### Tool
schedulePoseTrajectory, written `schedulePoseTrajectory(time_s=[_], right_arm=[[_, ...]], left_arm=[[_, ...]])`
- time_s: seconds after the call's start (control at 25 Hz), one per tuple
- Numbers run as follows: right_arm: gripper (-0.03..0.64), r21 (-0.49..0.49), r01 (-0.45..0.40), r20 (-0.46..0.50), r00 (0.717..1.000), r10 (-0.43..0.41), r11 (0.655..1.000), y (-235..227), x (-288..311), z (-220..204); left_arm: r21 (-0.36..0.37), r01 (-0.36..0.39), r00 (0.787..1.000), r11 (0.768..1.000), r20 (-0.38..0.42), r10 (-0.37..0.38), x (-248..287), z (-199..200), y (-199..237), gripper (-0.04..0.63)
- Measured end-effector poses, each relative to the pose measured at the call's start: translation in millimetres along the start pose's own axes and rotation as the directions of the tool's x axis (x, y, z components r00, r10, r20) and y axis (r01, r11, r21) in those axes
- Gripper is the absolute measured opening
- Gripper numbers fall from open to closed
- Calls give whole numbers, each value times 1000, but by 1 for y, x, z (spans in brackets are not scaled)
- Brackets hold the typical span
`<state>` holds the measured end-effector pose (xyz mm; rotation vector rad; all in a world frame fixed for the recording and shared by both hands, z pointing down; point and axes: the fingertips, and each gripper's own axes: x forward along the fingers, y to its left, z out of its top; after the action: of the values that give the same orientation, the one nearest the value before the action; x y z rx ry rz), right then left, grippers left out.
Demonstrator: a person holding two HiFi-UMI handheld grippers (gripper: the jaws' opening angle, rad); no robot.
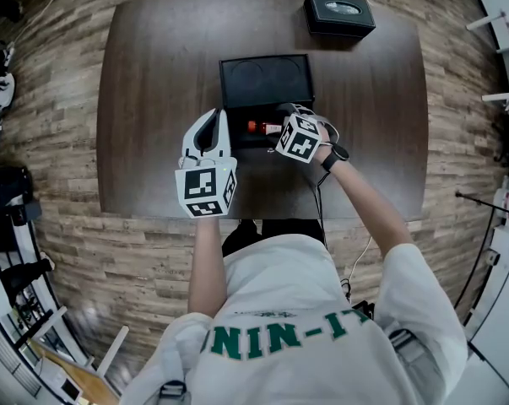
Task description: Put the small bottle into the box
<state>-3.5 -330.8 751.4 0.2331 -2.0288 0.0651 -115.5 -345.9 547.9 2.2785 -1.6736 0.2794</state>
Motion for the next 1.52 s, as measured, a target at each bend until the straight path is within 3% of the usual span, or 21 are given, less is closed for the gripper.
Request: schedulePoseTrajectory(time_s=[0.28,0.44,0.56,0.76,0.96,1.12,1.28,1.4,1.52], right_arm=[[305,131,19,79,996,-29,991,-3,-26,2],[304,241,53,143,986,-90,969,-9,-56,5],[304,325,111,187,966,-179,939,-19,-78,4],[304,479,173,250,913,-322,860,-30,-124,1],[304,588,233,300,826,-477,775,-34,-179,11],[304,684,284,308,722,-619,672,-41,-231,21],[301,737,308,331,611,-719,602,-33,-283,36],[281,758,330,341,534,-774,562,-22,-317,49],[241,758,353,363,470,-804,549,-9,-344,66]], left_arm=[[13,3,1000,1000,11,-3,-11,4,-5,6],[19,16,1000,1000,19,-16,-18,10,-11,6],[7,27,1000,1000,6,-27,-23,7,-15,5],[13,35,999,999,-2,-35,-33,7,-22,6],[42,42,999,998,26,-43,-44,26,-30,6],[59,39,997,997,70,-44,-54,51,-33,6],[77,18,990,997,138,-28,-74,83,-36,6],[86,-11,985,996,170,-4,-89,105,-35,6],[101,-32,979,994,203,10,-104,124,-35,6]])
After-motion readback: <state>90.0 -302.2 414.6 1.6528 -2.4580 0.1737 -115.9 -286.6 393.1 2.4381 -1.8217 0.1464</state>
